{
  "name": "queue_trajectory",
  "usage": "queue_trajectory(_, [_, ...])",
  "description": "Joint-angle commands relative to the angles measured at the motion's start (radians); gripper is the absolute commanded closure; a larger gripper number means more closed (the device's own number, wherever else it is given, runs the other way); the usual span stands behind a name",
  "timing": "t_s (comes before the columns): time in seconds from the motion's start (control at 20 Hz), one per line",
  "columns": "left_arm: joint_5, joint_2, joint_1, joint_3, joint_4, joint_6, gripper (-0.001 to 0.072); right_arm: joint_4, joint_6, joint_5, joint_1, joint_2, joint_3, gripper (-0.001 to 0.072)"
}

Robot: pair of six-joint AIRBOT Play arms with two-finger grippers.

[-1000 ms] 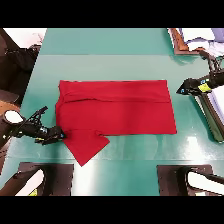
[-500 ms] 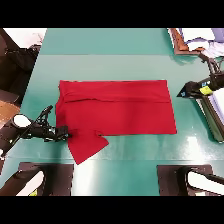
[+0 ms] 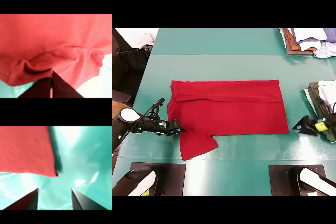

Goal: Fold the shirts.

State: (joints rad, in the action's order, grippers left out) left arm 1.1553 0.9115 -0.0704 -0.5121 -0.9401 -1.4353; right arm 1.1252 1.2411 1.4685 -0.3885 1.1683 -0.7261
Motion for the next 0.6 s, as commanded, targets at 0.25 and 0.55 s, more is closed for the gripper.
queue_trajectory(0.25, [0.006, -0.001, 0.000, -0.010, 0.009, 0.003, 0.0680, -0.235, -0.115, -0.135, -0.041, 0.112, 0.140, 0.0321])
queue_trajectory(0.55, [0.062, -0.006, 0.000, -0.010, -0.011, 0.021, 0.0682, -0.229, -0.115, -0.132, 0.074, 0.124, 0.082, 0.0672])
